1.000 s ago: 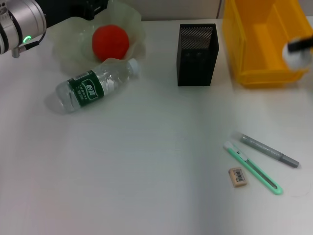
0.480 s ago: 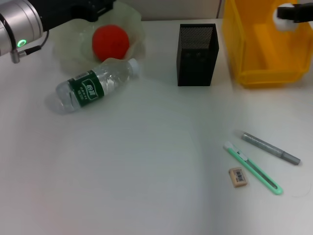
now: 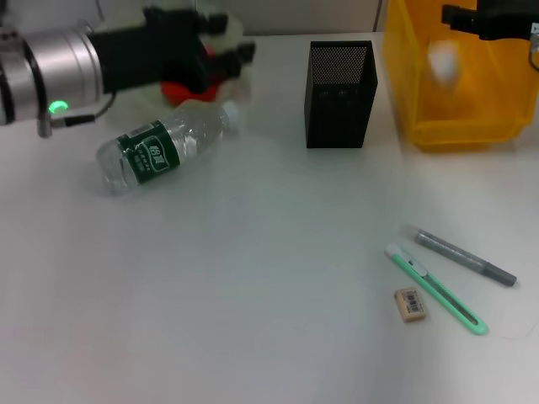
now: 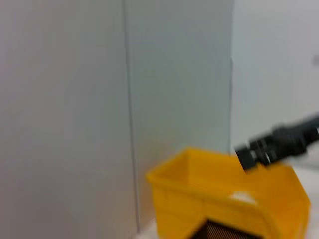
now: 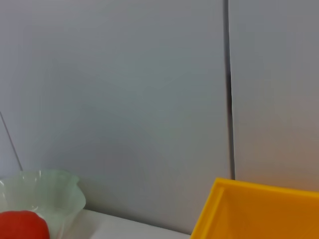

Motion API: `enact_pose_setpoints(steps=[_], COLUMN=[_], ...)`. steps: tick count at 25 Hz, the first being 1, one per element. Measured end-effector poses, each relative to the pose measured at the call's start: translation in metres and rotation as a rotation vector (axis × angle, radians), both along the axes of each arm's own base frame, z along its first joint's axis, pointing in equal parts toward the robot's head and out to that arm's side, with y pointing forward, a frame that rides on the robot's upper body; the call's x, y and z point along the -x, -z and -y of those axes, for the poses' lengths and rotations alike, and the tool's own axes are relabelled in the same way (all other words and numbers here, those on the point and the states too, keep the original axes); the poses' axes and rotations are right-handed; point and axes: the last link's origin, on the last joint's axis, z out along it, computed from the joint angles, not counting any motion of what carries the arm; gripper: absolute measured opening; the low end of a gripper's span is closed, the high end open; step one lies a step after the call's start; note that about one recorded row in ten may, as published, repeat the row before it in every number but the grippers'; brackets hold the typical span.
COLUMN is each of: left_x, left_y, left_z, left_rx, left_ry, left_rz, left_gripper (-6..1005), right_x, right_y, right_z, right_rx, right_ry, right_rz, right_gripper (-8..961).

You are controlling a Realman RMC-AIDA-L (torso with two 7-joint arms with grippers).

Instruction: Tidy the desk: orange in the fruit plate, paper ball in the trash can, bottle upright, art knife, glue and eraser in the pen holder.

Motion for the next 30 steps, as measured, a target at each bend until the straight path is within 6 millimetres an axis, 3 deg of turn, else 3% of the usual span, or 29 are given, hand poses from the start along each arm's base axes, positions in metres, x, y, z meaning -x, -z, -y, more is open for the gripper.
enact_pose_setpoints(steps=[5,12,19,30], left_x=[0.001,-0.008,-0.010,-0.001], left_y=[0.024,0.058,0.078,0.076], left_z=[0.003,0.002,-0.010,-0.029], left_rx=[0.070,0.111,0.102,-0.039], left_ry=[0.003,0.021,0.003,-0.008], left_rz=[-0.139,-0.318,-0.478,-0.628], left_gripper=[522,520,519,517], right_x=[-0.007,-0.011,-0.015,-0.018], right_y=[-0.001,-0.003,0.002,0.008], right_z=[0.002,0.009,0.016,0.020], right_rx=[-0.020,-0.053,-0.035,-0.017], right_ry=[0.014,-0.022,-0.022,-0.008], right_rz=[-0.013,-0.078,-0.111,-0.149], right_gripper=[688,688,688,687])
